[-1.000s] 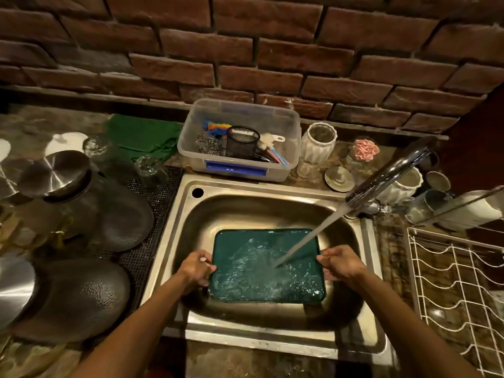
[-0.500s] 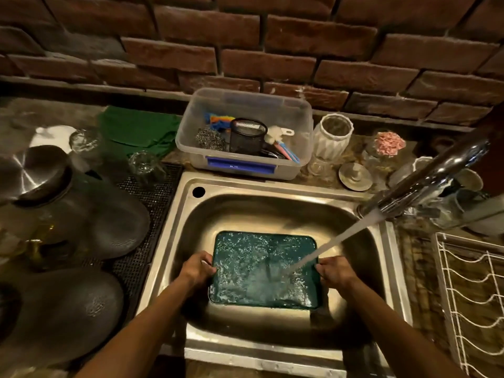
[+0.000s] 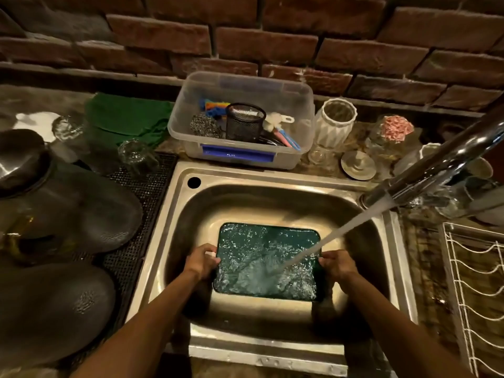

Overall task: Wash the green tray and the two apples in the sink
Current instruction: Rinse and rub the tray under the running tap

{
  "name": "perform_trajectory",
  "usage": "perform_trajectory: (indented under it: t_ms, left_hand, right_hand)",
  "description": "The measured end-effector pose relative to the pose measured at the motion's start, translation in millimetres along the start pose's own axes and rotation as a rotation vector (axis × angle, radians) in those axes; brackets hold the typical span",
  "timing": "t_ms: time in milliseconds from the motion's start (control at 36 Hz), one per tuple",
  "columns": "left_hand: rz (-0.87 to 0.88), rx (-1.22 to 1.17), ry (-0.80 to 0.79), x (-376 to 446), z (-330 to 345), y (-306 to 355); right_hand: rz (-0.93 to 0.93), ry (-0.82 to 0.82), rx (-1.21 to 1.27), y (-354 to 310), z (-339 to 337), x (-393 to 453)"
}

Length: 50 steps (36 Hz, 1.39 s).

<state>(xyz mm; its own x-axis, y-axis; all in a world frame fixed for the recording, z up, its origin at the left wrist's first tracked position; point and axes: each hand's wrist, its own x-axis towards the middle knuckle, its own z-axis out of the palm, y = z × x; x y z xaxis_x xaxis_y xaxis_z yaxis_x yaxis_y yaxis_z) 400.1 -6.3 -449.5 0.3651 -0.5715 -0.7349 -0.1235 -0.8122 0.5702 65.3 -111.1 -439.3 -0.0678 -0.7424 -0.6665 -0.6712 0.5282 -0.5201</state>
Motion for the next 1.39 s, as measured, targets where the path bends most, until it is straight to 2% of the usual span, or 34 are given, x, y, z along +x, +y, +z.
perform_trajectory:
  t_ms: [139,250,306,417,528,639,778,944,1139,1306,1389]
  left_hand:
    - [0.013,-0.015,-0.032,-4.4,-5.9,3.8]
    - [0.001,-0.087,-0.062,-11.8,-12.4,9.3]
    - [-0.004,-0.099,-0.043,-15.2,-14.6,10.7]
    - [0.009,-0.159,-0.005,-27.2,-18.5,13.2]
    - [0.103,-0.079,0.02,-40.6,-21.6,16.7]
    - [0.206,-0.074,0.022,-61.3,-22.2,23.5]
    - [0.289,-0.009,0.016,-76.4,-25.1,23.9]
    - [0.294,0.067,0.019,-82.3,-24.1,22.8]
    - [0.264,0.069,0.026,-82.6,-20.6,18.8]
    - [0.139,0.055,0.081,-72.1,-17.1,17.6]
    - [0.102,0.057,0.065,-65.5,-15.3,14.5]
  right_hand:
    - [0.067,-0.039,0.003,-11.8,-8.2,-7.6]
    - [0.021,0.045,0.029,-21.7,-33.5,-25.3]
    - [-0.016,0.093,0.159,-26.7,-51.0,-37.5]
    - [-0.017,0.141,0.571,-40.8,-92.3,-62.5]
    - [-0.113,0.237,0.701,-52.3,-127.2,-80.3]
    - [-0.126,0.221,0.897,-58.2,-151.8,-86.3]
    - [-0.145,0.216,0.879,-63.2,-165.5,-89.4]
    - [-0.169,0.217,0.871,-64.9,-157.4,-85.9]
    - [-0.216,0.256,0.606,-62.0,-141.9,-77.4]
    - [-0.1,0.451,0.402,-56.3,-112.1,-78.1]
    - [-0.043,0.295,0.503,-44.8,-81.8,-75.1]
